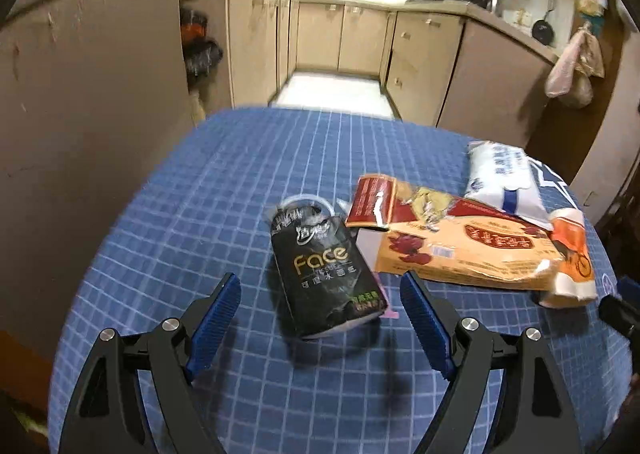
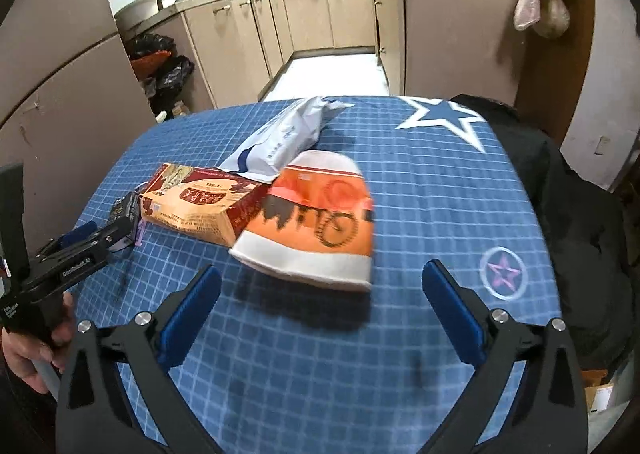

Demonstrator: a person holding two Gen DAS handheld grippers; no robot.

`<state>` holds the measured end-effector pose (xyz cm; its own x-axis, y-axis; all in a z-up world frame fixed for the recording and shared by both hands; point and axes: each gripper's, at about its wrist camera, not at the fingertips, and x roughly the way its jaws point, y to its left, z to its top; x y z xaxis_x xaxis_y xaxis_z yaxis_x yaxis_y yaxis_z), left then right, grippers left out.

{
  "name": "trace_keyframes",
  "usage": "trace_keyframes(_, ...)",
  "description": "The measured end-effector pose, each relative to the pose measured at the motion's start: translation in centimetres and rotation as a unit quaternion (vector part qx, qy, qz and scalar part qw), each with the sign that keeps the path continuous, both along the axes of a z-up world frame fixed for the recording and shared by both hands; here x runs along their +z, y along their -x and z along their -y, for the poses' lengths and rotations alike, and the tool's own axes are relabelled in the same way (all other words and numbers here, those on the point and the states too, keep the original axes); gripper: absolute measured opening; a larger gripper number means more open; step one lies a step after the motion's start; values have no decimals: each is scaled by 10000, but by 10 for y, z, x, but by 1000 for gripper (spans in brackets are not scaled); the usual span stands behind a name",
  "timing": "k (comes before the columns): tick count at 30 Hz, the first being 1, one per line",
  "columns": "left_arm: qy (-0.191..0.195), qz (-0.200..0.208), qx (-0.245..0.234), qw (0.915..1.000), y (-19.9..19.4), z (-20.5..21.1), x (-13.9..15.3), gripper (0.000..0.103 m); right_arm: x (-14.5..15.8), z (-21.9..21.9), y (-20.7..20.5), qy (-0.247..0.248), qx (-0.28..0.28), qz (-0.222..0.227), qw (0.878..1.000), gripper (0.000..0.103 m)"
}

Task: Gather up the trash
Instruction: 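Grasp the black Face tissue pack with the left tool while the right tool grasps the orange cup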

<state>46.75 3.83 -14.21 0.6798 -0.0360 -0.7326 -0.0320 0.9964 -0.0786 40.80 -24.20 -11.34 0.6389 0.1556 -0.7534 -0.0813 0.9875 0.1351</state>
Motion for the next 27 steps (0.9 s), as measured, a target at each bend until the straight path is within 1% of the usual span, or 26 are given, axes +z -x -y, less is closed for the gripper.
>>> trace_keyframes(3,201,-97,36,9997,-6,-4,-3,82,-8,-12,-10,92,-18,-77,9999,97)
trace_keyframes(7,250,-133,51,9996,-10,-4,-6,82,-21,-19,-26,220,-189,-268,9992,97)
trace_keyframes(10,242,-143,55,9996,-15,-2,-6,82,-30,-18,-36,129,-179,-378,9990,97)
trace_keyframes(11,231,-146,54,9996,-16,-2,-6,82,-33,-18,-37,121,-133,-368,9992,95)
trace_keyframes(12,207,-142,66,9997,-16,-1,-6,75,-34,-18,-35,148,-102,-288,9994,87)
trace_keyframes(13,194,-131,65,9997,-16,-1,-5,70,-32,-16,-32,120,-59,-251,9996,86)
trace_keyframes(15,187,-113,-5,9998,-15,-1,-5,56,-31,-11,-23,27,19,-206,9998,84)
trace_keyframes(16,190,-104,-29,9998,-13,-2,-4,51,-31,-9,-19,9,44,-208,9998,83)
trace_keyframes(20,137,-101,-149,9997,8,-3,-5,48,-30,3,13,-199,143,-155,9996,83)
trace_keyframes(24,82,-101,-293,9995,41,-3,-6,47,-27,13,50,-268,299,-146,9991,83)
trace_keyframes(27,141,-71,-319,9994,70,-7,-5,47,-23,18,73,-375,371,-123,9985,83)
